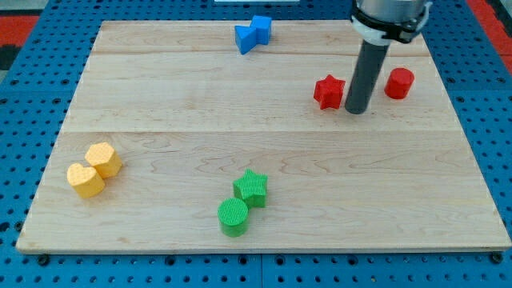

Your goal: Move the red star to the top right of the yellow hexagon

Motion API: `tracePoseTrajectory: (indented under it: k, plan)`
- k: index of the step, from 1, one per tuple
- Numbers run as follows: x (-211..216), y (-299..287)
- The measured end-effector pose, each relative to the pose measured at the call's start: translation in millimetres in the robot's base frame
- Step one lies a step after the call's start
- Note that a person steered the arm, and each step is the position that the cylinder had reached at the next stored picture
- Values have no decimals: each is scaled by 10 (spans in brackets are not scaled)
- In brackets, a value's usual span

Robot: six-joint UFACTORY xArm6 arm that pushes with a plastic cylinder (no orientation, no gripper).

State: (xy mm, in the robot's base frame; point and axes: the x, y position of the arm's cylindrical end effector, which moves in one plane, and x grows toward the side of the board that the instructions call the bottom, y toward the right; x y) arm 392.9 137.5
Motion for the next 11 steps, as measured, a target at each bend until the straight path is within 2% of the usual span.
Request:
tracePoseTrajectory:
  k: [2,4,5,6,7,8,10,11]
  plan:
    - [-456,-100]
    - [-209,-2287]
    - [80,-2606]
    - [625,-2470]
    - [758,-3009]
    - [686,-3066]
    - [207,-2938]
    - [523,-2747]
